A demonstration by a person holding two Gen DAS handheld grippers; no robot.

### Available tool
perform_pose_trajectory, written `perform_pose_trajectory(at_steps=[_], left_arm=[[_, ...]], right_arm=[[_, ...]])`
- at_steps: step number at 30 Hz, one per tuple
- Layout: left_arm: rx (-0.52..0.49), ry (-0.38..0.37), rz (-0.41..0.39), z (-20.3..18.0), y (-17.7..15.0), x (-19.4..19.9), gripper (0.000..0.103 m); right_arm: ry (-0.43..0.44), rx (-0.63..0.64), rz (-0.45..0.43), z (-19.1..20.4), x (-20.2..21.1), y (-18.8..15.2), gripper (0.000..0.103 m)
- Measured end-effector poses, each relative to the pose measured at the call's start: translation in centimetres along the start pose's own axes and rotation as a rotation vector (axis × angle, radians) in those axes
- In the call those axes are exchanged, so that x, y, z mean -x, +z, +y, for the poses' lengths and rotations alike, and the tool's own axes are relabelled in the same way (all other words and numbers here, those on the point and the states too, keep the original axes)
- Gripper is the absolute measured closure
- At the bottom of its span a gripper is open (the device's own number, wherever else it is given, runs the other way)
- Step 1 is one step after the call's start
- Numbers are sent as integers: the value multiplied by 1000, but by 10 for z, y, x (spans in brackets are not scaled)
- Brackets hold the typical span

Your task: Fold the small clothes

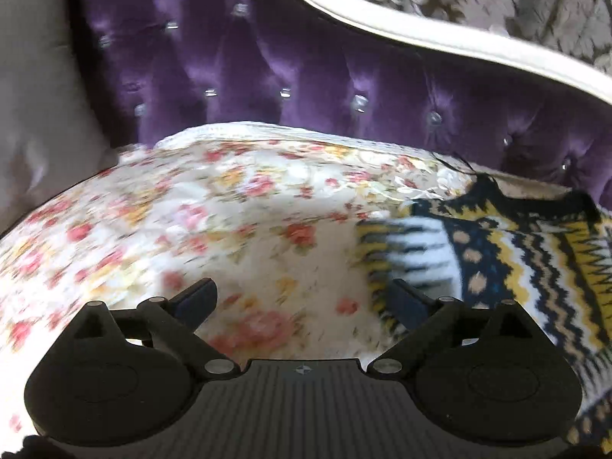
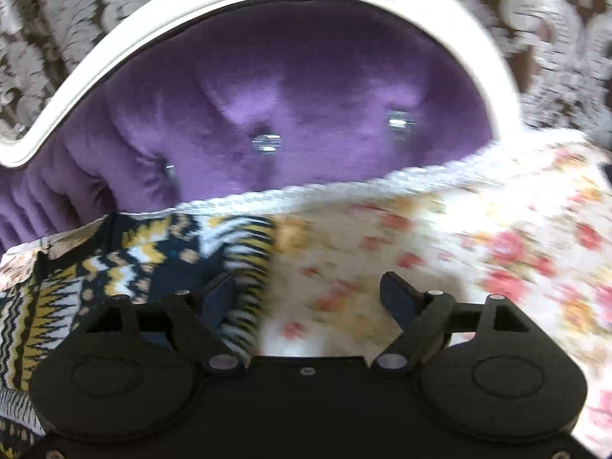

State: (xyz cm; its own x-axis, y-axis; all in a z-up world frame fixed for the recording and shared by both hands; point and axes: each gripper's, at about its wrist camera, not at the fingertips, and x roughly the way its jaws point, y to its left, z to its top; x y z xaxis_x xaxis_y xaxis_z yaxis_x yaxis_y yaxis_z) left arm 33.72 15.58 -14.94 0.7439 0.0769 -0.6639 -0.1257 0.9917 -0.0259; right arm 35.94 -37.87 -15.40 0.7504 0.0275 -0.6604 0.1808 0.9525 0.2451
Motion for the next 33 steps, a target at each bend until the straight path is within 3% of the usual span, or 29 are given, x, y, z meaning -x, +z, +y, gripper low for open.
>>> perform_pose_trajectory(at_steps=[4,9,16,25,33], left_arm=[[58,-62,6,7,-14,38,6],[37,-153,26,-5,-48,89,6],[10,-225,46,-19,-105,148,6],[2,-284,58,-34,-164,206,6],[-99,-301,54,-61,-213,231,6]], right_arm=[[61,-2,-19,-3,38,-11,19],[179,6,-20,2,91,-38,14],[283,0,-6,6,154,-92,11],[334,-2,22,2,211,-163,10],[365,-64,81,-6,235,-216,9]])
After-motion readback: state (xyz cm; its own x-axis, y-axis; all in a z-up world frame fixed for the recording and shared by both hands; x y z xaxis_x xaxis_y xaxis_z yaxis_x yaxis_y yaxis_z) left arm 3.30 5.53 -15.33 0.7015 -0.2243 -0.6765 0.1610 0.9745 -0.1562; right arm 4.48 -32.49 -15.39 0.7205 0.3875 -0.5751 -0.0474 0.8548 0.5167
